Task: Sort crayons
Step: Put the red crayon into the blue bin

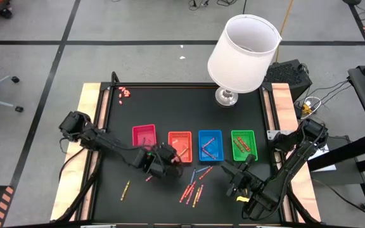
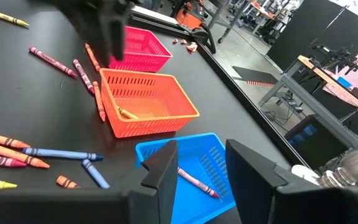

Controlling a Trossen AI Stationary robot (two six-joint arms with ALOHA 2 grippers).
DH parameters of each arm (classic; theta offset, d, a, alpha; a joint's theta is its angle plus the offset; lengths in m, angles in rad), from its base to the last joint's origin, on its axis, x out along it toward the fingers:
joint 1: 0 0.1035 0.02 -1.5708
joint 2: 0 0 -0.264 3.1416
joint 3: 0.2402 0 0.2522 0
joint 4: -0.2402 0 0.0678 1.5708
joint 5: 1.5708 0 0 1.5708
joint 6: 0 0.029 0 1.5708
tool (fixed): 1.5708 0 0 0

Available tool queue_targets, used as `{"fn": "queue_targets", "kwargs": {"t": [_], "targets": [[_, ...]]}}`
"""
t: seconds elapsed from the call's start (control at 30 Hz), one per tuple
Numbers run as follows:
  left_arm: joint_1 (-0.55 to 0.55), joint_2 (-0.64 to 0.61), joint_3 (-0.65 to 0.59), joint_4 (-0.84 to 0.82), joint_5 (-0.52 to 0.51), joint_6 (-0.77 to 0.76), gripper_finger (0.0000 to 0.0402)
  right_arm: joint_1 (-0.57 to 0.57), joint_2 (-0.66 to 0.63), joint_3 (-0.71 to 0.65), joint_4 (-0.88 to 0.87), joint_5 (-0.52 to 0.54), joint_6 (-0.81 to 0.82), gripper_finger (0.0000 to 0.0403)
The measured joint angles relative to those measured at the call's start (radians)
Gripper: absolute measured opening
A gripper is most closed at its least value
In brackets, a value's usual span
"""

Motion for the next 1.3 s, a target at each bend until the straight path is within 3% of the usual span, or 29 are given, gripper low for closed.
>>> {"fn": "queue_targets", "kwargs": {"t": [0.3,0.47,0.87,1.3], "targets": [[-0.236,-0.039,0.021,-0.031,-0.047,0.019,0.0164,0.000,0.000,0.000,0.006,0.000,0.003,0.0118],[-0.312,-0.039,0.021,-0.102,-0.047,-0.002,0.0164,0.000,0.000,0.000,0.030,0.000,0.002,0.0118],[-0.322,-0.038,0.019,-0.302,-0.044,-0.112,0.0164,-0.014,0.000,0.000,0.034,0.000,-0.027,0.0118],[-0.329,-0.033,-0.134,-0.290,-0.058,-0.291,0.0164,-0.019,0.000,0.000,0.090,-0.004,-0.054,0.0118]]}}
